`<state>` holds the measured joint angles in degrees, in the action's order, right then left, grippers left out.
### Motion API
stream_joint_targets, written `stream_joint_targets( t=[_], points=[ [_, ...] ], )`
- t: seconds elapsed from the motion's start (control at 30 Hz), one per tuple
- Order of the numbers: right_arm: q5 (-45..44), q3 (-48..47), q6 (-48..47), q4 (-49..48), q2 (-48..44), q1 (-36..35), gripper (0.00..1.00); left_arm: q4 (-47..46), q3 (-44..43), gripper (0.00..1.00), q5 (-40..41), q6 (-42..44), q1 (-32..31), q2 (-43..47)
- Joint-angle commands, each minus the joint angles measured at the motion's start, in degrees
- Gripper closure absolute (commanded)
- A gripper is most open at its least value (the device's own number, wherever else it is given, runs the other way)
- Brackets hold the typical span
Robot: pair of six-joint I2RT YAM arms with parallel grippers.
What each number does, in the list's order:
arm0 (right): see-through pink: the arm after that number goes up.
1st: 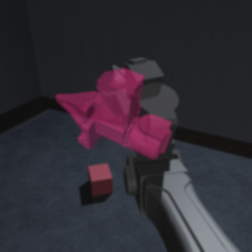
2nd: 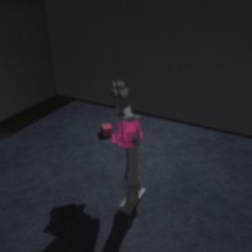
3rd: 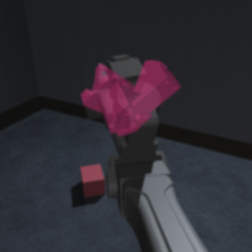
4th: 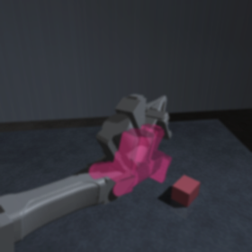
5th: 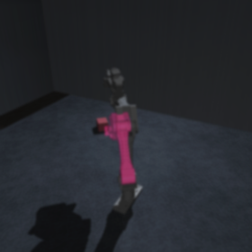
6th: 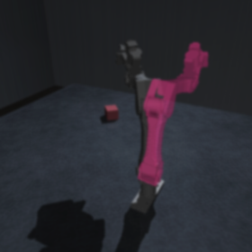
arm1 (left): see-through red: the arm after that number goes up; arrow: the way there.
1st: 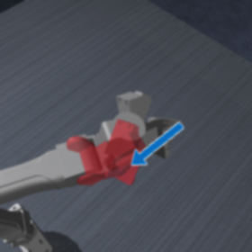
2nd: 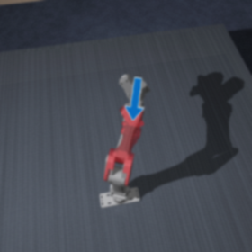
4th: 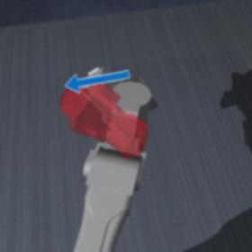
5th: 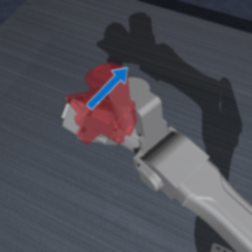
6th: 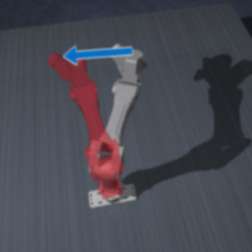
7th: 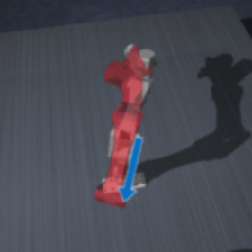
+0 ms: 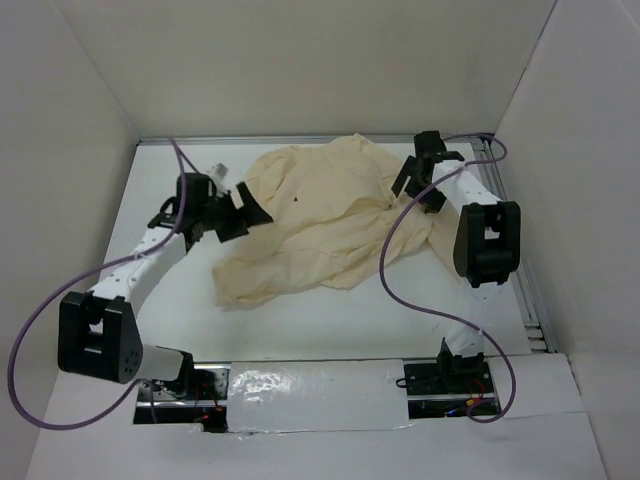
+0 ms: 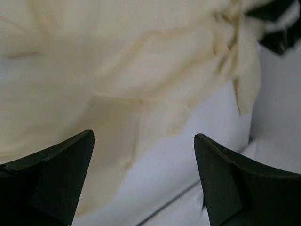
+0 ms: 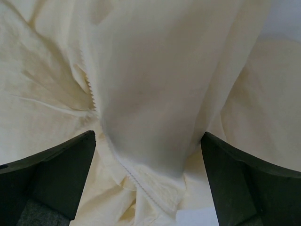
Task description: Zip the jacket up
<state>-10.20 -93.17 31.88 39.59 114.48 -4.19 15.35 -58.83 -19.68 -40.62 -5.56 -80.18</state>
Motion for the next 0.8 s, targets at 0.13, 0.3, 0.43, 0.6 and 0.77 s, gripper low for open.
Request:
stream_joint_targets(
  t=[0.13, 0.3, 0.43, 0.6, 0.77],
  points=[
    [1.5, 6.41, 0.99, 1.36, -0.91, -2.58, 0.0, -10.27, 2.94, 0.01, -17.06, 4.76, -12.1, -9.33],
    [3.51, 14.93, 1.96, 1.8, -5.91, -4.16, 0.0, -3.4, -3.83, 0.01, -12.14, 4.76, -8.78, -22.01],
    [6.94, 23.8, 2.66, 0.75, -10.57, -8.46, 0.0, -3.93, -9.01, 0.01, -7.84, 5.64, -5.7, -27.29],
    [15.01, 35.04, 5.73, -2.32, -17.25, -23.47, 0.0, 5.54, -35.87, 0.01, -7.3, 8.98, -3.93, -45.65],
    [25.9, 39.3, 11.62, -9.17, -20.43, -42.0, 0.0, 12.14, -69.21, 0.01, -14.48, 10.91, -4.63, -67.09]
  ],
)
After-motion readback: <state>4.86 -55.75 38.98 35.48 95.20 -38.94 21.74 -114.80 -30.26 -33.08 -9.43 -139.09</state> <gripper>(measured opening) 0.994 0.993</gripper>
